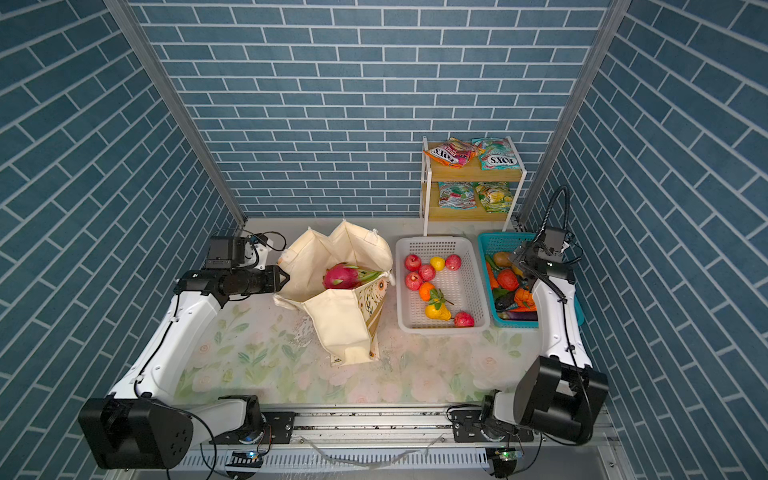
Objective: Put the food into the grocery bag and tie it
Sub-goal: 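Move the right gripper over the teal vegetable basket, then lower the right gripper onto the orange pumpkin and grasp it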
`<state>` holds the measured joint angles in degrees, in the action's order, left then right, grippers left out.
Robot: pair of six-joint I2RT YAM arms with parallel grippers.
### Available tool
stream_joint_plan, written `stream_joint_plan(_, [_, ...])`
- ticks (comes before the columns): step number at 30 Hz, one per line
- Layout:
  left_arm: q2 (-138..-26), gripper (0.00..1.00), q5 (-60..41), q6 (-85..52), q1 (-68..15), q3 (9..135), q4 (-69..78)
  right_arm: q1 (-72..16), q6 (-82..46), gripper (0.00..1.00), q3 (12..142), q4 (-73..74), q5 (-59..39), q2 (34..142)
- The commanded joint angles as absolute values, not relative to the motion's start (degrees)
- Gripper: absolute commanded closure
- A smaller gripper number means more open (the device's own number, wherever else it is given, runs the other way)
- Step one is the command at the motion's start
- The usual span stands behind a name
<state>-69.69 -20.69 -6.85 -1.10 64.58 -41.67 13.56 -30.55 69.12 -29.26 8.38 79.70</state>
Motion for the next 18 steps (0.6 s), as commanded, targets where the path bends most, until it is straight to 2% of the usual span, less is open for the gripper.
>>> stream_joint_plan(1, [-69.2, 0.64, -21.4, -6.9, -1.2, 63.8, -42.0, 14.7, -29.6, 0.10, 72.3, -32.1, 6.5, 84.5])
stream_joint_plan(10, [-69.1, 0.64, -21.8, -6.9, -1.2, 63.9, -42.2, 15.4, -30.5, 0.08, 72.6, -38.9, 14.9, 88.3])
stream_joint_plan(18, [-69.2, 0.64, -22.4, -6.9, -1.2, 64.1, -42.4, 16.9, -28.5, 0.06, 72.7, -41.8, 14.9, 92.8])
